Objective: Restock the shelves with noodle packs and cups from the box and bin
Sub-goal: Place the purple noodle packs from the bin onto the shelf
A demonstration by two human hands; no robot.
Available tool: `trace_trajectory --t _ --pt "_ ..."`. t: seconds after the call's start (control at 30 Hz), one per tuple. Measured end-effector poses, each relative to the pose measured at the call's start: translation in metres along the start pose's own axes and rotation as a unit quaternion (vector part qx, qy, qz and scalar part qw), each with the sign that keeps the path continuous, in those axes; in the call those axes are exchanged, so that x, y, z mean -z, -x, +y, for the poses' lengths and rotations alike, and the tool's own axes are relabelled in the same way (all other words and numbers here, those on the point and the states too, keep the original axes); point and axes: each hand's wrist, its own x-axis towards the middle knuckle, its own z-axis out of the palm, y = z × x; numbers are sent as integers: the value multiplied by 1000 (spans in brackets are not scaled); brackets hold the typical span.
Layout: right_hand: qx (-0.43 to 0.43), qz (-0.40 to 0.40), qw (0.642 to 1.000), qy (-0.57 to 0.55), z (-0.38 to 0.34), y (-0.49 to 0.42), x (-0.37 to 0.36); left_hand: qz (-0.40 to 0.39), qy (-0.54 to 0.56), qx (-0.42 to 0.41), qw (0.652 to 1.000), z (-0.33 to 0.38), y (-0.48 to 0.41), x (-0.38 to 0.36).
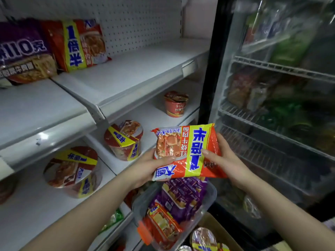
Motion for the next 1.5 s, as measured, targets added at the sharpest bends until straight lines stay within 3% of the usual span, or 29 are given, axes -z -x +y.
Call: trace_trajectory --t 0.07,0.17,0.27,0.33,0.4,0.5,0.53,0.6,0.77,0.8,0.87,0.93,1.1,1.23,1.3,1.5 --pt "-13 -20 995 -96 -13 -5 -1 33 -38 -41 998 16 7 5" --pt "28 49 991 -123 -37 -14 1 82 -125 -110 983 50 20 11" --pt "82 102 991 6 -70 -23 4 94 -216 -155 959 90 31 25" --pt "123 76 987 76 -94 -25 1 94 -317 -168 929 118 39 32" --pt "159 30 978 129 -114 -26 -10 109 -453 -171 868 146 44 33" --pt "161 -55 972 162 -137 -31 -30 133 -661 -177 717 187 54 19" --pt "152 -77 971 170 -144 -34 -36 129 -690 -180 689 198 56 15" --pt "139 -99 967 191 -155 -37 -47 119 -709 -174 673 215 58 9" --pt "123 -100 976 153 -167 -47 -57 149 -655 -218 708 236 63 12" --pt "117 -97 982 114 -167 -49 -57 163 -612 -242 735 235 62 17" --pt "102 -96 990 22 -162 -52 -57 186 -455 -281 824 233 61 30" --pt "91 -86 990 -63 -158 -54 -58 224 -342 -296 863 233 63 45" --pt "93 -56 973 -201 -159 -58 -63 305 -240 -296 873 225 82 72" --pt "91 -63 956 -272 -165 -69 -74 203 -196 -216 935 202 89 67" --pt "79 -78 948 -299 -167 -76 -82 157 -182 -198 950 188 84 61" --pt "68 -103 960 -251 -173 -107 -115 266 -208 -234 912 178 74 76"
